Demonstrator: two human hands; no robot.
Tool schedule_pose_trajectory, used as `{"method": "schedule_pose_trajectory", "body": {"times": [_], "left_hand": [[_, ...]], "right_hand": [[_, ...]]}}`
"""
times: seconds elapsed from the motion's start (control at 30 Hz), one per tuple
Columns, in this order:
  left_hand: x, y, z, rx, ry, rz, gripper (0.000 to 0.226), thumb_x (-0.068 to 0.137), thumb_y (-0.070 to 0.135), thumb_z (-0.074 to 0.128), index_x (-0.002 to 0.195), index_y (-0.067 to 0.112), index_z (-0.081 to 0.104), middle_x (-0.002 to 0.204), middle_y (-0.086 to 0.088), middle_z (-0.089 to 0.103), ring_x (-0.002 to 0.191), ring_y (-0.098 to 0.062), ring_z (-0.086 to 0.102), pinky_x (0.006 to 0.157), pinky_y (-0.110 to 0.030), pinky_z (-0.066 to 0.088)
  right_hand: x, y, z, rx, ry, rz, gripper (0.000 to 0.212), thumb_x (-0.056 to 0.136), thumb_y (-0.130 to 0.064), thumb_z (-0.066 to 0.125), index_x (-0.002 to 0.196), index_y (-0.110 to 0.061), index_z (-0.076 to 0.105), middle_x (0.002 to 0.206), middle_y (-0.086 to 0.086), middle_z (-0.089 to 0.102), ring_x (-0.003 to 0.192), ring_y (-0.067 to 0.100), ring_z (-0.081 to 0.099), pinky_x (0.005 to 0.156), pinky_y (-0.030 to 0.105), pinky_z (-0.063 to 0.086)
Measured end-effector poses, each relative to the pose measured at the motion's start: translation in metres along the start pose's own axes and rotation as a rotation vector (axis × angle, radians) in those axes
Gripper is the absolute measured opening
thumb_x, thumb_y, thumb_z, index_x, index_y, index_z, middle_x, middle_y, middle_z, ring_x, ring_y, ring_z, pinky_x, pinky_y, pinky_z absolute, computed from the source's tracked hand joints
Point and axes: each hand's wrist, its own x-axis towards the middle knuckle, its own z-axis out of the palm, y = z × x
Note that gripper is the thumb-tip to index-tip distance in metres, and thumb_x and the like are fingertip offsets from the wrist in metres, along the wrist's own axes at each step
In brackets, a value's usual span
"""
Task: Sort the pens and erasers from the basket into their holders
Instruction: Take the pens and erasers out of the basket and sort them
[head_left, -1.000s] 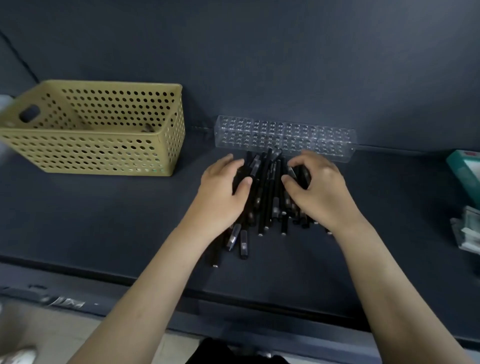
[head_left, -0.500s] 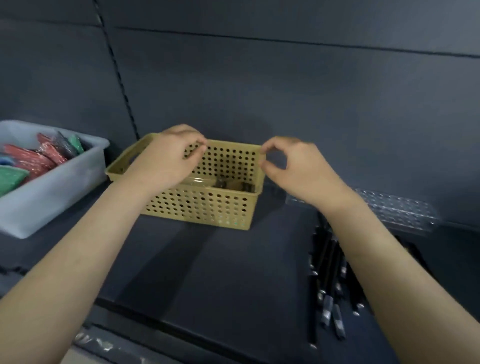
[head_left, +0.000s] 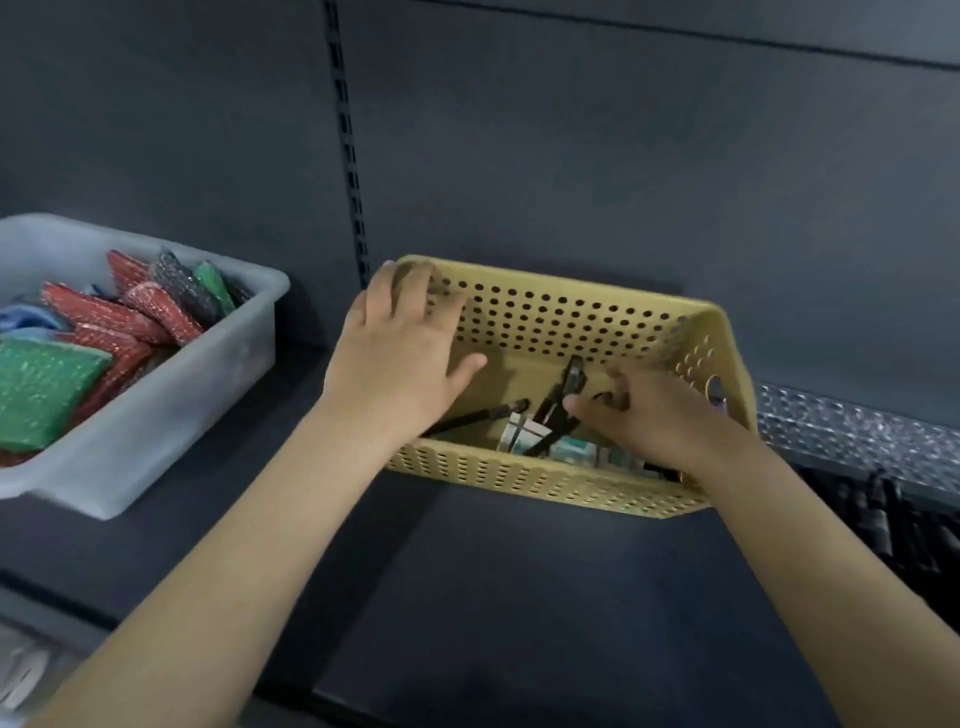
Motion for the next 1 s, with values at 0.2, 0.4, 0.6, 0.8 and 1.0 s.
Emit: {"method": "schedule_pose_trajectory", "body": {"times": [0.2, 0.4, 0.6, 0.8, 1.0], "left_hand": [[-0.032, 0.0, 0.001, 0.008, 0.151, 0.009, 0.069, 0.088, 0.063, 0.036, 0.142, 0.021, 0.04, 0.157, -0.014, 0.019, 0.144, -0.038, 0.011, 0.113, -0.051, 0.023], [-0.041, 0.001, 0.004, 0.01, 0.219, 0.004, 0.064, 0.09, 0.06, 0.038, 0.136, 0.018, 0.049, 0.155, -0.017, 0.024, 0.143, -0.042, 0.016, 0.111, -0.052, 0.027], [-0.04, 0.002, 0.006, -0.008, 0.245, -0.009, 0.06, 0.091, 0.058, 0.038, 0.133, 0.017, 0.053, 0.154, -0.017, 0.026, 0.142, -0.041, 0.019, 0.109, -0.052, 0.03], [-0.038, 0.001, 0.008, -0.001, 0.272, -0.02, 0.06, 0.092, 0.057, 0.036, 0.131, 0.015, 0.053, 0.153, -0.018, 0.027, 0.141, -0.042, 0.02, 0.11, -0.051, 0.029], [-0.034, 0.0, 0.012, -0.048, 0.311, -0.033, 0.055, 0.097, 0.053, 0.032, 0.129, 0.014, 0.055, 0.152, -0.015, 0.03, 0.141, -0.039, 0.023, 0.108, -0.049, 0.032]], "right_hand": [[-0.012, -0.006, 0.013, -0.018, -0.122, -0.04, 0.106, 0.058, -0.088, 0.046, 0.146, -0.03, 0.034, 0.147, -0.001, 0.042, 0.134, 0.02, 0.04, 0.109, 0.045, 0.038], [-0.008, -0.026, 0.016, -0.008, -0.174, 0.004, 0.114, 0.049, -0.085, 0.054, 0.144, -0.033, 0.021, 0.14, -0.002, 0.045, 0.124, 0.019, 0.048, 0.105, 0.044, 0.041], [0.004, -0.043, 0.03, 0.109, -0.159, 0.038, 0.097, 0.073, -0.051, 0.077, 0.139, -0.019, 0.014, 0.137, 0.001, 0.04, 0.117, 0.016, 0.046, 0.093, 0.027, 0.039], [0.014, -0.041, 0.031, 0.3, -0.26, 0.087, 0.079, 0.07, -0.032, 0.085, 0.129, -0.021, 0.032, 0.121, -0.003, 0.056, 0.114, 0.015, 0.054, 0.095, 0.029, 0.043], [0.022, -0.046, 0.034, 0.281, -0.404, 0.009, 0.066, 0.072, -0.034, 0.083, 0.129, -0.015, 0.056, 0.127, -0.003, 0.062, 0.119, 0.013, 0.054, 0.105, 0.033, 0.039]]}}
